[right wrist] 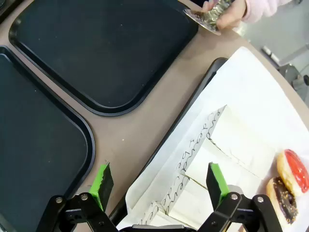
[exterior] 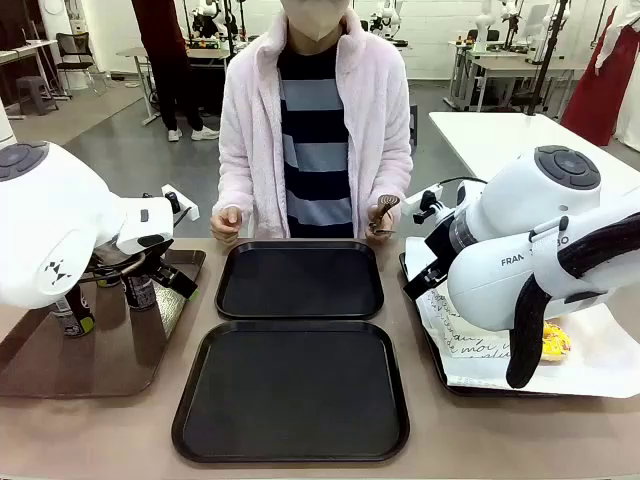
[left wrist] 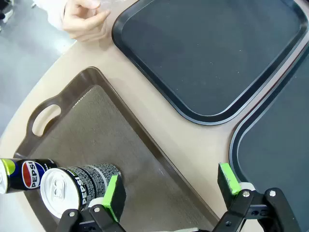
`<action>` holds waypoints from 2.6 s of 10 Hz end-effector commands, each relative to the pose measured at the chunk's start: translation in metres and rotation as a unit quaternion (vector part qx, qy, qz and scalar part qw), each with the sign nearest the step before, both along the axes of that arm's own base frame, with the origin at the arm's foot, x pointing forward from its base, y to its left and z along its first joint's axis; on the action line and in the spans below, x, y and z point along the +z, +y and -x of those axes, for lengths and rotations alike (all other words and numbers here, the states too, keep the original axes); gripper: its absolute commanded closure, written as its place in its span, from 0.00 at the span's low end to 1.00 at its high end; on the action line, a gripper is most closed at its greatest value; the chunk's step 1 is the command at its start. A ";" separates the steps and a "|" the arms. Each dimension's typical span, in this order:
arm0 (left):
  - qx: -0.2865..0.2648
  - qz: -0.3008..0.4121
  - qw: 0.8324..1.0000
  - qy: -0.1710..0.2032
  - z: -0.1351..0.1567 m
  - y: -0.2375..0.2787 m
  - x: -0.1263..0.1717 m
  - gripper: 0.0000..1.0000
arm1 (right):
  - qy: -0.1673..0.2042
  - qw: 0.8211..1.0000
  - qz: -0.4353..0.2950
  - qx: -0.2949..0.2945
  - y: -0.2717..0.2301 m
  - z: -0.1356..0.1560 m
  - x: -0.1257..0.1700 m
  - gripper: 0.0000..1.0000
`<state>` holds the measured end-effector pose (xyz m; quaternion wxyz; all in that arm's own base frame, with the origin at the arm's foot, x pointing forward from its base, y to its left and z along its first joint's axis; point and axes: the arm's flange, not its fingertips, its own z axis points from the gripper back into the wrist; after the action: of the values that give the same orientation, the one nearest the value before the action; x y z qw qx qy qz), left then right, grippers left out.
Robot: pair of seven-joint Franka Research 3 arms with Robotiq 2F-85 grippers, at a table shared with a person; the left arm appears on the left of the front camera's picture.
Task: Set up donuts and drinks on trays.
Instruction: Pick up one Pepsi coke and place it on the Flat Tray.
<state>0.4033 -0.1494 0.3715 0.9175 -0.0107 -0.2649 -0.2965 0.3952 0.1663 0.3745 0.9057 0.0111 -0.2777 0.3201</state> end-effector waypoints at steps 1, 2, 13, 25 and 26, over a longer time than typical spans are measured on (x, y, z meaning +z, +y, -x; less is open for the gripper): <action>0.000 0.000 1.000 0.000 0.000 0.000 0.000 0.00 | 0.000 1.000 0.000 0.000 0.000 0.000 0.000 0.00; 0.000 0.000 1.000 0.000 0.000 0.000 0.000 0.00 | 0.000 1.000 0.000 0.000 0.000 0.000 0.000 0.00; 0.000 0.000 1.000 0.000 0.000 0.000 0.000 0.00 | 0.000 1.000 0.000 0.000 0.000 0.000 0.000 0.00; -0.113 -0.069 0.984 0.118 0.083 0.031 0.100 0.00 | 0.120 0.986 0.115 0.030 0.005 0.108 0.095 0.00; -0.113 -0.069 0.984 0.118 0.083 0.031 0.100 0.00 | 0.120 0.986 0.115 0.030 0.005 0.108 0.095 0.00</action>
<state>0.3149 -0.1158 0.4796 0.8995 -0.0020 -0.1356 -0.4154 0.2805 0.1722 0.4761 0.9148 -0.0449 -0.1339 0.3785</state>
